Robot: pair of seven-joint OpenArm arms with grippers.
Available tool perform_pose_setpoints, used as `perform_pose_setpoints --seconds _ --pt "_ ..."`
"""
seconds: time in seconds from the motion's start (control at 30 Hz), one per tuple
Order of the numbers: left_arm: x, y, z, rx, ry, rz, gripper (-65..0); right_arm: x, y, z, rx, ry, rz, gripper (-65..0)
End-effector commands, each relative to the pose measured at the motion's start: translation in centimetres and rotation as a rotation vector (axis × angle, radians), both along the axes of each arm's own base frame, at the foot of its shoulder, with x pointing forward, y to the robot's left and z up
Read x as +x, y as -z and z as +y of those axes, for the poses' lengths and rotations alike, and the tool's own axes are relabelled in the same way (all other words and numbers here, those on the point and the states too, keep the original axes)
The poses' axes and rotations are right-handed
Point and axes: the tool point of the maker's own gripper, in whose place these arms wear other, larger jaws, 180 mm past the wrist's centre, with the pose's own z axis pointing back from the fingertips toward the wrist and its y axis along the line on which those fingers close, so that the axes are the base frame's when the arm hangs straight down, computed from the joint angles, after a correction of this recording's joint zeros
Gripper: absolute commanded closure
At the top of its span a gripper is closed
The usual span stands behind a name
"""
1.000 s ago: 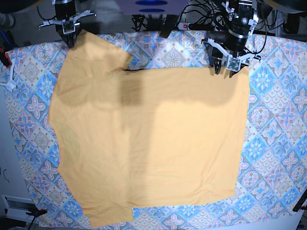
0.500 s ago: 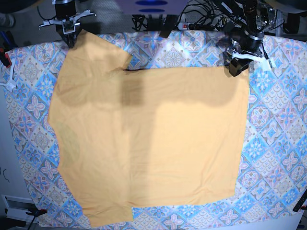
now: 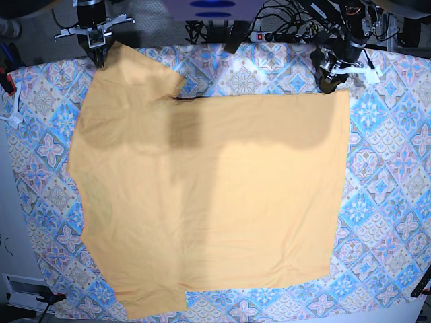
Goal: Fold the T-shirt properly
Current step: 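Grasp the shirt's shoulder corners with the left and right grippers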
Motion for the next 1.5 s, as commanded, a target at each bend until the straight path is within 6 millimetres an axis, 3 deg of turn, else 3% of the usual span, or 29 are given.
perform_pose_setpoints --seconds 0.0,0.23,0.33,0.47,0.63,0.73,0.9,1.13,1.3,1.47 --pt "0.7 -0.9 0.4 0.007 -0.001 -0.041 -25.3 -0.1 -0.7 -0.2 -0.007 -0.004 -0.024 -1.5" --pt "1.1 -0.7 1.0 -0.019 -0.042 -0.052 -25.3 -0.1 -0.7 -0.2 -0.007 -0.004 -0.024 -1.5" --pt "-0.3 0.5 2.4 -0.057 -0.123 -0.022 -25.3 -0.1 -0.7 -0.2 -0.007 -0.004 -0.024 -1.5" --pt "-0.6 0.9 2.6 -0.064 -0.134 -0.012 -25.3 -0.1 -0.7 -0.2 -0.007 -0.004 -0.024 -1.5" --pt "0.5 0.5 2.8 -0.063 -0.143 -0.041 -25.3 0.0 -0.7 -0.2 -0.005 -0.005 -0.025 -1.5" --pt "0.6 0.3 4.0 -0.051 -0.17 -0.047 -25.3 0.0 -0.7 -0.2 -0.005 -0.005 -0.025 -1.5" --pt "1.2 1.8 4.2 -0.08 -0.203 -0.029 -25.3 0.0 -0.7 -0.2 -0.007 -0.004 -0.025 -1.5" --pt "2.7 1.4 3.8 -0.089 -0.195 -0.059 -24.8 0.0 -0.7 -0.2 -0.007 -0.004 -0.025 -1.5" --pt "3.7 1.2 3.1 -0.105 -0.158 -0.061 -11.0 0.1 -0.7 -0.2 -0.007 -0.004 -0.027 -1.5" --pt "3.8 1.2 2.8 -0.115 -0.148 -0.058 -3.3 0.6 -0.3 -0.6 -0.015 0.016 -0.001 -1.5"
